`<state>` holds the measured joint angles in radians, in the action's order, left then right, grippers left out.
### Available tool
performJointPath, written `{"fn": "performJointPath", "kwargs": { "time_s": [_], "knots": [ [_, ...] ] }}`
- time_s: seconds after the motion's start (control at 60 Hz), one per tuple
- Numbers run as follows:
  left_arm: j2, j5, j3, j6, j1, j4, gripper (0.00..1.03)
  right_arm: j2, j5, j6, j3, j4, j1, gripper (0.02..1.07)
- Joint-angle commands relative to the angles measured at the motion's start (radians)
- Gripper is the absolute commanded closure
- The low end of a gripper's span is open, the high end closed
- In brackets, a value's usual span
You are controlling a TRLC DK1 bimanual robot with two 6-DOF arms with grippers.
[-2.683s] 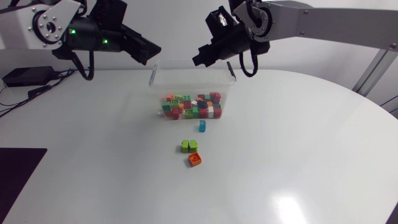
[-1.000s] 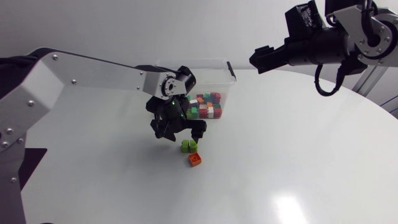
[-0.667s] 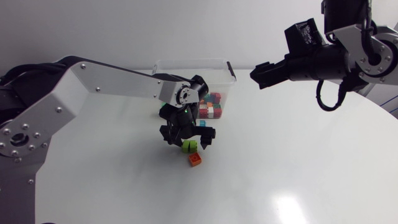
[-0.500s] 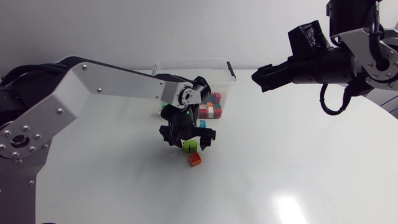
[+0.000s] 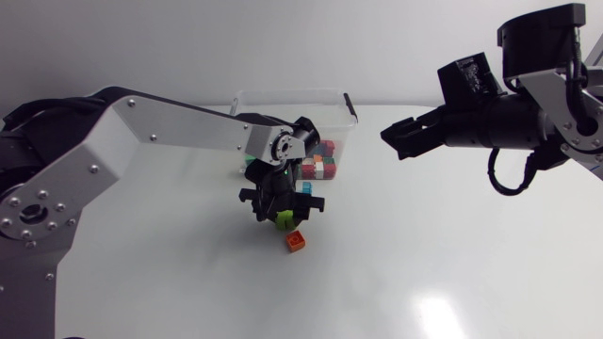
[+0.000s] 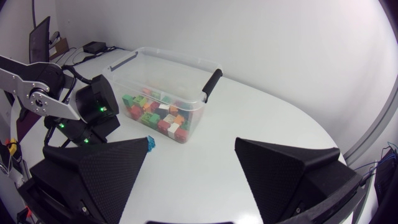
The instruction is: Place the duplo bricks in the container
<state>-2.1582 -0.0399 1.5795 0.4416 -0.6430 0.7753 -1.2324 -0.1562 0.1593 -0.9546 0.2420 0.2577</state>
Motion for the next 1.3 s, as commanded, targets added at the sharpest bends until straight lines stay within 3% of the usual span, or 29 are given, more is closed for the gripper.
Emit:
{"fn": "performJointPath", "kwargs": {
  "time_s": [0.0, 0.267, 0.5, 0.6, 0.9, 1.283],
  "knots": [
    [0.038, -0.018, -0.009, 0.008, -0.001, 0.007, 0.83, 0.013, -0.019, 0.013, 0.045, 0.008, 0.018, 0.07],
    [0.362, -0.025, -0.085, -0.107, 0.100, 0.022, 0.83, -0.056, -0.040, 0.039, 0.128, 0.013, 0.140, 0.07],
    [0.521, 0.012, -0.067, -0.233, 0.187, -0.030, 0.83, -0.294, -0.045, 0.016, 0.051, 0.049, 0.310, 0.07],
    [0.538, 0.064, -0.064, -0.271, 0.213, -0.064, 0.83, -0.374, -0.045, -0.001, 0.010, 0.062, 0.354, 0.07],
    [0.529, 0.207, -0.092, -0.435, 0.313, -0.324, 0.83, -0.578, -0.031, -0.027, -0.144, 0.102, 0.434, 0.07],
    [0.379, 0.353, 0.013, -0.520, 0.350, -0.406, 0.83, -0.739, 0.021, -0.069, -0.254, 0.149, 0.457, 0.18]
  ]
}}
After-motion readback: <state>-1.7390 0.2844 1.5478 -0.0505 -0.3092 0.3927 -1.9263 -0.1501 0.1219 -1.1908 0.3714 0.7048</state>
